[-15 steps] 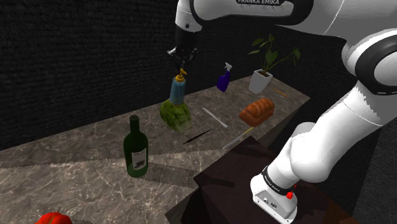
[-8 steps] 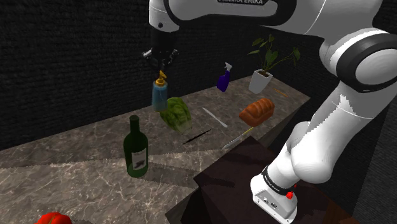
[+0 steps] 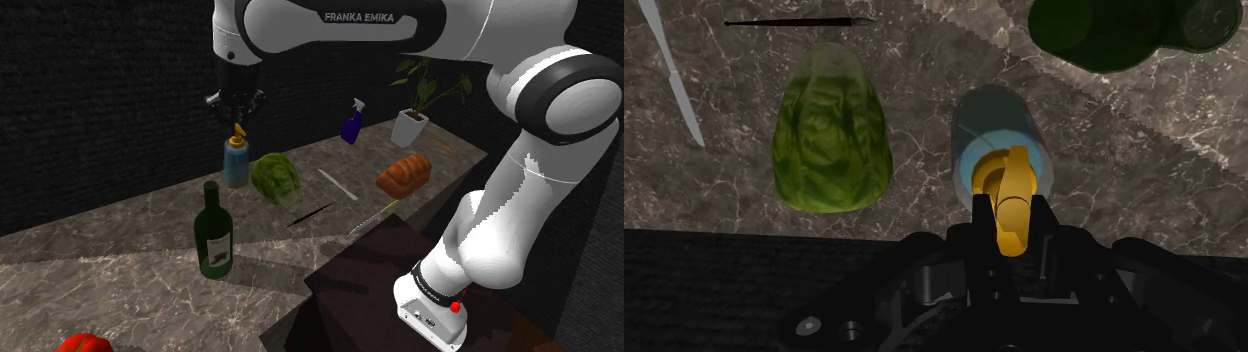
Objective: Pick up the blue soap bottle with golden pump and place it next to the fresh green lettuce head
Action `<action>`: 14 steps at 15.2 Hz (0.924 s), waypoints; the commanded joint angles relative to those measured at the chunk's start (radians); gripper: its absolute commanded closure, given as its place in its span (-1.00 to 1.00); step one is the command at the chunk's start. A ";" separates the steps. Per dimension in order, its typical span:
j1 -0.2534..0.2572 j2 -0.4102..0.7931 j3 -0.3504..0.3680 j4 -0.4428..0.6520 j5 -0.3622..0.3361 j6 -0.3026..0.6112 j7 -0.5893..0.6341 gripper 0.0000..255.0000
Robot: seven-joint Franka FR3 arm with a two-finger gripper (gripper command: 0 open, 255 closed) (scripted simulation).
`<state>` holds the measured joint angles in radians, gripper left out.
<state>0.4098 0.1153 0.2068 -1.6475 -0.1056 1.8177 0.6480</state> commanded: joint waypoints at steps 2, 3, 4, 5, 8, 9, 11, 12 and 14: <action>-0.001 -0.004 -0.001 -0.045 0.000 0.041 0.003 1.00; -0.001 -0.003 -0.001 -0.058 -0.001 0.055 0.004 1.00; -0.002 -0.003 -0.001 -0.070 -0.001 0.068 0.005 1.00; -0.002 -0.002 -0.001 -0.082 -0.002 0.081 0.006 1.00; -0.002 0.002 -0.002 -0.118 -0.004 0.120 0.010 1.00; -0.002 0.004 -0.002 -0.129 -0.005 0.133 0.011 1.00; -0.002 0.008 -0.002 -0.150 -0.007 0.159 0.014 1.00; -0.002 0.011 -0.003 -0.161 -0.008 0.171 0.015 1.00; -0.002 0.016 -0.003 -0.181 -0.011 0.197 0.018 1.00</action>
<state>0.4081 0.1293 0.2045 -1.8164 -0.1153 1.9992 0.6660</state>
